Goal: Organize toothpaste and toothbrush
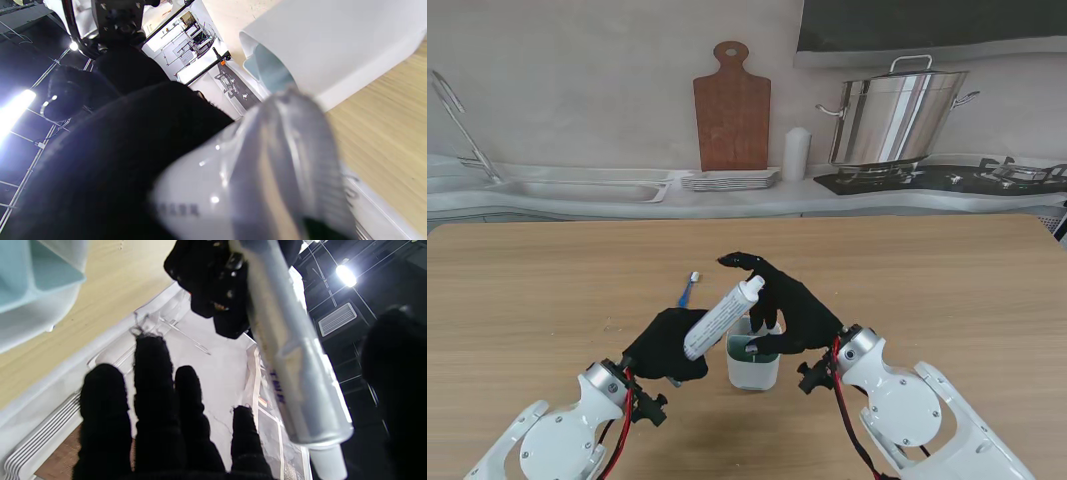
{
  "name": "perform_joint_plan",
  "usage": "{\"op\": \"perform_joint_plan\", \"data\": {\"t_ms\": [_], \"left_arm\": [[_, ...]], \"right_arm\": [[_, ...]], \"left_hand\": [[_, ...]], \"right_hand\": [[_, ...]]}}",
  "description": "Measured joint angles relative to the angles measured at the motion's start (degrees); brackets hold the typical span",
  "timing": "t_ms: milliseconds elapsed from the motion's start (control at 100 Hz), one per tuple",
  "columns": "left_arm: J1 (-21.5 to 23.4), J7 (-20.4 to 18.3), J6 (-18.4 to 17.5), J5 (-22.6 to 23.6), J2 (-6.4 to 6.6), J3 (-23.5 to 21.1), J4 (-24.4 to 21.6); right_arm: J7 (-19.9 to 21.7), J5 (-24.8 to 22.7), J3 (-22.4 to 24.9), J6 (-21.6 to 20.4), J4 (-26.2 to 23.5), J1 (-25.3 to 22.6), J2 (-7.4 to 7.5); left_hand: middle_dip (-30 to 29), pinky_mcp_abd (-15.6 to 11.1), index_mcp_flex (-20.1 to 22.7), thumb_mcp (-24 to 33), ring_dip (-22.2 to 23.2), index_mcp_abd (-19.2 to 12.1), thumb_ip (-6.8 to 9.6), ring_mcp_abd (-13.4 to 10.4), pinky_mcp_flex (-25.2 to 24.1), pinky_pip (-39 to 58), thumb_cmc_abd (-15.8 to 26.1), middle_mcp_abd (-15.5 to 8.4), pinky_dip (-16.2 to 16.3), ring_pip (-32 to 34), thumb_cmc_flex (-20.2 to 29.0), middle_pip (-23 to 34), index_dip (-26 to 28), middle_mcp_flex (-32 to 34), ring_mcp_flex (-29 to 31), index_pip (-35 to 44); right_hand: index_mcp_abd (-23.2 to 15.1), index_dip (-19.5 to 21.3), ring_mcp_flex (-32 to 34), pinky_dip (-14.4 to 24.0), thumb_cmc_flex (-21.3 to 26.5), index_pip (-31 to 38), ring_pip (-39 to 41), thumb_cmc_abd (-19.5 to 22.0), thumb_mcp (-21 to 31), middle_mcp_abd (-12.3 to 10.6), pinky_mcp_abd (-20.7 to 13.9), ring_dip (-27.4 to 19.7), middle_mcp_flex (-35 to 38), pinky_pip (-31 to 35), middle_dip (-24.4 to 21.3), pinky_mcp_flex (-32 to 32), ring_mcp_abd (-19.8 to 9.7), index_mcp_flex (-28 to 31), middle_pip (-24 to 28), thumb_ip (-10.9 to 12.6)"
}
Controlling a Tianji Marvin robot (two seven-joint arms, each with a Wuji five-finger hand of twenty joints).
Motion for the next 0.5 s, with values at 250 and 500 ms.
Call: {"op": "perform_joint_plan", "data": {"t_ms": [250, 500], "left_arm": [[-1.16, 0.2, -0.28, 0.92, 0.0, 1.07, 1.35], [-1.69, 0.12, -0.26, 1.48, 0.01, 1.53, 1.97]], "right_arm": [[0.7, 4.55, -0.4, -1.44, -1.27, -2.13, 0.05], [0.29, 7.75, -0.91, -2.2, -1.72, -3.39, -0.06]], "left_hand": [[-0.11, 0.07, 0.0, 0.05, 0.0, 0.0, -0.21, 0.0, 0.04, 0.01, -0.19, 0.0, 0.85, 0.0, 0.0, 0.0, 0.0, 0.01, 0.01, 0.0], [-0.51, 0.48, 0.52, 0.24, 0.0, -0.74, -0.55, 0.0, 0.38, 0.01, -1.26, -0.19, 1.62, 0.0, 0.0, -0.05, 0.0, 0.58, 0.01, 0.0]], "right_hand": [[0.1, -8.43, 10.85, -3.6, 5.31, 22.12, 7.71, 0.31, 0.07, -2.02, -4.21, 0.11, 10.27, 7.4, 3.9, 10.77, -4.1, 0.0, 4.45, 0.0], [-2.78, -4.18, 17.45, -6.9, 11.95, 31.12, 16.09, 7.61, -0.59, -3.41, -4.99, 1.75, 23.01, 13.07, 6.41, 20.78, -5.86, 7.98, 7.21, 0.08]]}}
